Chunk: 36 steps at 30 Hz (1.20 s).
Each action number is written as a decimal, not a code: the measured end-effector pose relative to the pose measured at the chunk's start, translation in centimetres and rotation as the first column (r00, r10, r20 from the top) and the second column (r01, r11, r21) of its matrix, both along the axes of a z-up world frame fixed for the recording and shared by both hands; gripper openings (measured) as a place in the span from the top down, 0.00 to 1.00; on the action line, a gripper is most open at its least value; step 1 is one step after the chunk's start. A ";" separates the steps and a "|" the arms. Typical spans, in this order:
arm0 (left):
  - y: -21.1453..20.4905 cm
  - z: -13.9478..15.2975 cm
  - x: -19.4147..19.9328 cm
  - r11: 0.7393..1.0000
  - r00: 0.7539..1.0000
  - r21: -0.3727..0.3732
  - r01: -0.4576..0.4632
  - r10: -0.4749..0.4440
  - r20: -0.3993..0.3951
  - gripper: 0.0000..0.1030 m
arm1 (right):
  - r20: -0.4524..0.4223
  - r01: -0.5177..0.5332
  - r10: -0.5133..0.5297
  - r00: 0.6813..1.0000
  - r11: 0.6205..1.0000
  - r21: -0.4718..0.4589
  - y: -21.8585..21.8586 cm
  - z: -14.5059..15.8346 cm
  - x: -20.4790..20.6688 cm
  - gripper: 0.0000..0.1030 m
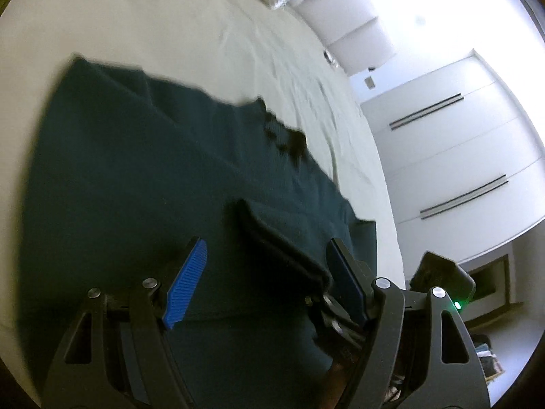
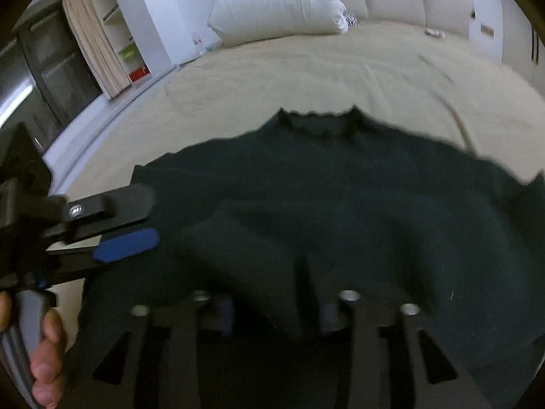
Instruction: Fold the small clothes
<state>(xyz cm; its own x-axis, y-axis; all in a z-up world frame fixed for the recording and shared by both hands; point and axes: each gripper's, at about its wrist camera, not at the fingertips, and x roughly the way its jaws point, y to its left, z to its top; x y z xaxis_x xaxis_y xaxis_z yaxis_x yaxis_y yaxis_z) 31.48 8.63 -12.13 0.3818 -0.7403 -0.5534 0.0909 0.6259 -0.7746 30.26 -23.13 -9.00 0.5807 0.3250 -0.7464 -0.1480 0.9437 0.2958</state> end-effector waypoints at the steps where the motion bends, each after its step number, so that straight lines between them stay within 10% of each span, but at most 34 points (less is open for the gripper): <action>1: -0.7 -0.3 0.1 1.000 1.000 0.003 0.009 -0.009 -0.012 0.30 | 0.011 0.012 -0.012 1.000 0.999 0.031 -0.2 0.3 -0.6 0.44; 12: -5.5 -1.1 -0.1 0.991 0.999 0.125 0.047 -0.044 -0.029 0.31 | -0.046 0.297 -0.300 0.953 0.894 0.336 -11.5 -2.2 -12.4 0.35; 16: -7.3 -1.1 0.4 0.977 0.998 0.203 0.064 -0.056 -0.042 0.80 | -0.079 0.337 -0.335 0.939 0.845 0.415 -13.3 -3.4 -15.4 0.38; 18: -7.9 -1.0 0.4 0.971 0.997 0.226 0.073 -0.067 -0.035 0.89 | -0.076 0.345 -0.347 0.935 0.836 0.427 -13.8 -3.3 -15.8 0.38; 27: -2.9 2.0 0.5 0.972 0.998 0.236 -0.013 0.000 0.055 0.91 | -0.087 0.409 -0.424 0.902 0.771 0.488 -16.3 -3.7 -16.8 0.37; 36: 0.1 -0.3 1.2 0.960 0.999 0.279 -0.038 0.027 0.041 0.90 | -0.074 0.409 -0.423 0.903 0.794 0.450 -15.7 -3.7 -16.6 0.37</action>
<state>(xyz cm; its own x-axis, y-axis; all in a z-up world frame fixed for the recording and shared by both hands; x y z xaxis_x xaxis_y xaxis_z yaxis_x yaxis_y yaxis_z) 32.67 8.70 -12.44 0.4265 -0.5449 -0.7219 0.0913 0.8200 -0.5650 13.68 -38.87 -12.74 0.7555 0.3382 -0.5612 0.2133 0.6829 0.6987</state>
